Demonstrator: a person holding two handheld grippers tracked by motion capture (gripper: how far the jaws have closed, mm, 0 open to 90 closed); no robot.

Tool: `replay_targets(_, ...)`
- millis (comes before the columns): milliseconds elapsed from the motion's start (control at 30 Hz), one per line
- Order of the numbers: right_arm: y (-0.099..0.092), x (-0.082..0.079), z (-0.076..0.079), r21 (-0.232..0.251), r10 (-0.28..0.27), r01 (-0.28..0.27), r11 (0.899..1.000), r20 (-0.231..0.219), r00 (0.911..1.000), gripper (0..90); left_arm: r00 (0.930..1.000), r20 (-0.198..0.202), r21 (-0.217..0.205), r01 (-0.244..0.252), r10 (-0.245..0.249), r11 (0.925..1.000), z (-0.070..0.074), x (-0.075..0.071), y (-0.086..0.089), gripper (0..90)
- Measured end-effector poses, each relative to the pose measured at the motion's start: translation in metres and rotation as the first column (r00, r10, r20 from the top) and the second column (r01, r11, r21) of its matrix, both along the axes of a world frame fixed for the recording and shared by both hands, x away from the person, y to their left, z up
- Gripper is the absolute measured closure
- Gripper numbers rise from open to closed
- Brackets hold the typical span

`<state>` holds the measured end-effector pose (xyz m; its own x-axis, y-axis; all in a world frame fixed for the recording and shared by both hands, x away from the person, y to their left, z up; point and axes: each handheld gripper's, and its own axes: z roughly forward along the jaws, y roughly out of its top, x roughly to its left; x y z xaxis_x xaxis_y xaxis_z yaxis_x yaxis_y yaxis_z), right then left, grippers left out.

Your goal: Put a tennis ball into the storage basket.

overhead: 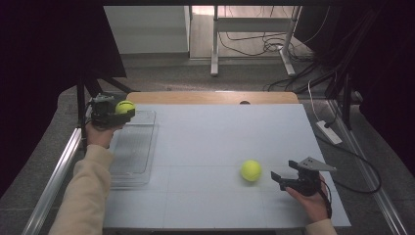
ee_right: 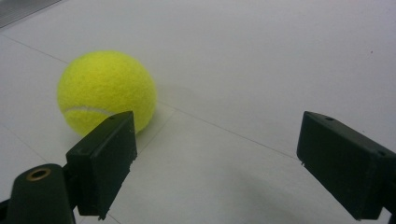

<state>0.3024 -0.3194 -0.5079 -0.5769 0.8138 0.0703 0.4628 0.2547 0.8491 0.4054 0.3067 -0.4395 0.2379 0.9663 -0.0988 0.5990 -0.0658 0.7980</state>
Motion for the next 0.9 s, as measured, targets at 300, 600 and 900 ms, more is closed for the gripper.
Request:
replay_targets(300, 0.0, 0.0, 0.0, 0.001, -0.002, 0.002, 1.0, 0.001, 1.0, 12.2, 0.9992, -0.04, 0.013, 0.002, -0.002, 0.9999, -0.005, 0.005, -0.001, 27.1)
replay_targets(600, -0.001, 0.0, 0.0, 0.0, -0.002, 0.002, 1.0, -0.001, 1.0, 12.2, 0.9968, -0.08, 0.024, -0.005, 0.007, 0.9997, -0.012, 0.012, -0.003, 27.0)
replay_targets(900, -0.001, 0.0, 0.0, -0.004, -0.002, 0.002, 1.0, -0.004, 1.0, 12.2, 0.9932, -0.115, 0.039, -0.012, 0.017, 0.9991, -0.019, 0.018, -0.003, 27.0)
